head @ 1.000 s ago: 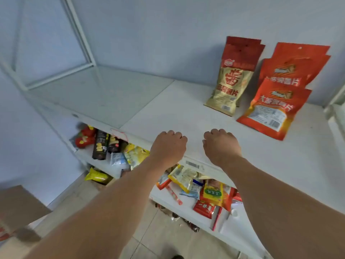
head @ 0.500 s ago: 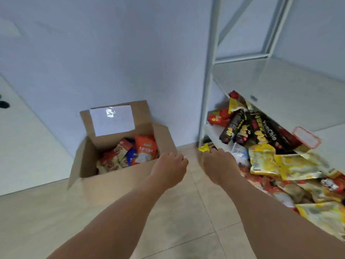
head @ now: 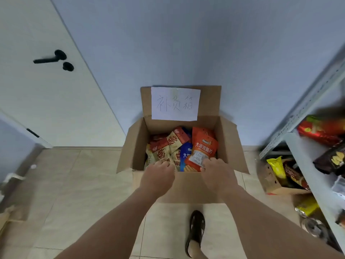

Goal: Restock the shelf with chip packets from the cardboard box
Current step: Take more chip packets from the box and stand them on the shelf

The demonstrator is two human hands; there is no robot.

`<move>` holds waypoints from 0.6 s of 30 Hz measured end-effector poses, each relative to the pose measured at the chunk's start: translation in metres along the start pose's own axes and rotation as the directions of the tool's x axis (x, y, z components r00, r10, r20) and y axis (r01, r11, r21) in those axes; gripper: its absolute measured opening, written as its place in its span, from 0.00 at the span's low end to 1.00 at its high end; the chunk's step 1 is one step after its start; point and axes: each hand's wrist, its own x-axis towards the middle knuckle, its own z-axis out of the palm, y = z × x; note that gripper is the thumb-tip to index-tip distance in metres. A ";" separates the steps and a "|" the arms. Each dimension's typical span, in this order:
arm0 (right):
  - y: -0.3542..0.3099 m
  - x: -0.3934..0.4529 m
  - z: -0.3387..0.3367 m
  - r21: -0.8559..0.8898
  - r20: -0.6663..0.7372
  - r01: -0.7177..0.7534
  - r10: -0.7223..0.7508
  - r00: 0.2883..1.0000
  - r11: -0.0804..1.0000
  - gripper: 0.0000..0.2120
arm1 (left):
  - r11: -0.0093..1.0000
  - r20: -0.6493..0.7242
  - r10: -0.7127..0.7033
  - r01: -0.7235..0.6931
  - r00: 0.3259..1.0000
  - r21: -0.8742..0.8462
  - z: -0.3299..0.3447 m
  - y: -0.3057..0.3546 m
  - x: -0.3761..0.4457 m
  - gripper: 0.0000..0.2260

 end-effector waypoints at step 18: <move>-0.044 0.363 0.244 0.662 0.633 -0.716 0.345 0.693 0.224 0.21 | -0.266 0.871 -0.387 0.868 0.302 -0.419 0.290 -0.135 0.224 0.30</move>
